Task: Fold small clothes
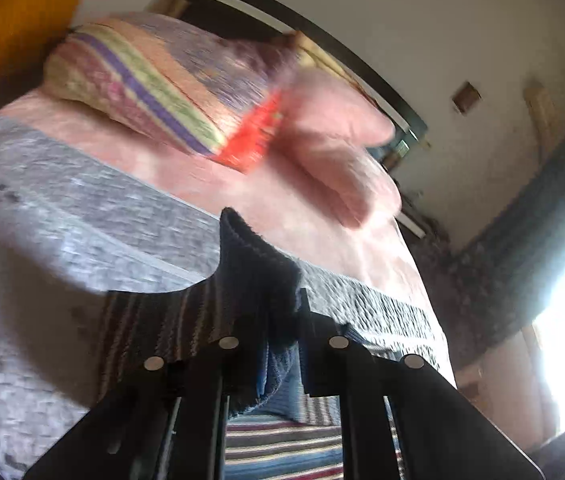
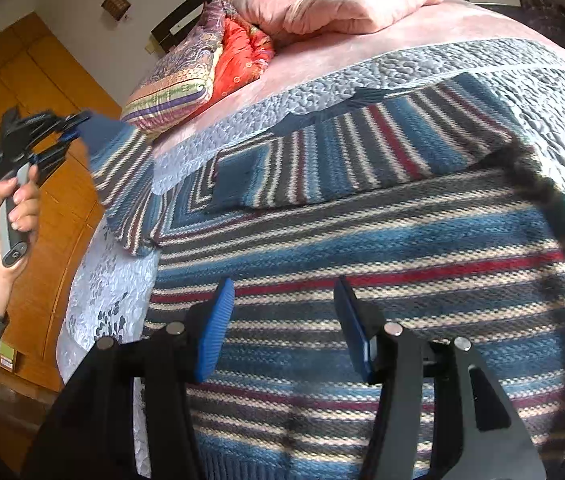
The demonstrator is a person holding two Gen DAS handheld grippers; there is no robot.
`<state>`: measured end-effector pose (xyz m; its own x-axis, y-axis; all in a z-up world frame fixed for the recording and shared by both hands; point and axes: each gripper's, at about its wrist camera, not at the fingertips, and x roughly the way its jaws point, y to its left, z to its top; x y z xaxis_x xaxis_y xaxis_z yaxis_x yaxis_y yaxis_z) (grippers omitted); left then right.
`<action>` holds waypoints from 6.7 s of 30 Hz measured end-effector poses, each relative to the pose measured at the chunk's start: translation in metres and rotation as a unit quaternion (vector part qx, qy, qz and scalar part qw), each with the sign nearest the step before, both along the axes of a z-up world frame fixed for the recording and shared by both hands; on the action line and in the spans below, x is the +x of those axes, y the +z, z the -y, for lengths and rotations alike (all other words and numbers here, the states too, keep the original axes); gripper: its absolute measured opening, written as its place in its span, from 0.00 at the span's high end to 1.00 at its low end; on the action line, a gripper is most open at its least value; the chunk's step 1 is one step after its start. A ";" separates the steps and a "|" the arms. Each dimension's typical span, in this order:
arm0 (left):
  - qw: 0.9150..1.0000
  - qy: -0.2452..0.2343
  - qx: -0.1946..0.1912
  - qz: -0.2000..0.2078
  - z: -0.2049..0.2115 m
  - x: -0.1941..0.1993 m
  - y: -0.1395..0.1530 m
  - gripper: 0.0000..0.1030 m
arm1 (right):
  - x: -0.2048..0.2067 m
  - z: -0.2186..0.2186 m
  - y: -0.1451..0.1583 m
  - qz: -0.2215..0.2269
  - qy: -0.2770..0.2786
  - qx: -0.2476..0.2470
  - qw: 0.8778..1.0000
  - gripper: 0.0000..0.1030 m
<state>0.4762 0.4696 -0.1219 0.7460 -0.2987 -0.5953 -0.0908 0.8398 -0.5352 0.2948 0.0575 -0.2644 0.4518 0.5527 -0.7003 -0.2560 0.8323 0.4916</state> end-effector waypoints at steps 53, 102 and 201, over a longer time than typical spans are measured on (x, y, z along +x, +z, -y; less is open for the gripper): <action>0.993 -0.046 -0.059 -0.089 -0.011 -0.078 -0.098 0.24 | 0.289 0.010 0.085 -0.124 0.057 0.023 0.990 0.95; 0.953 -0.192 -0.069 -0.225 0.051 0.063 -0.218 0.30 | 0.270 0.090 -0.074 -0.225 0.073 0.038 0.971 1.00; 0.931 -0.056 -0.252 -0.258 0.040 -0.114 -0.140 0.92 | 0.098 0.187 0.043 -0.236 -0.011 0.119 0.964 0.94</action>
<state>0.3625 0.4293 -0.2620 0.3459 -0.6958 -0.6295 -0.3717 0.5144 -0.7728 0.3929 -0.1294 -0.2211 0.1270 0.7167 -0.6857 0.0586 0.6847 0.7265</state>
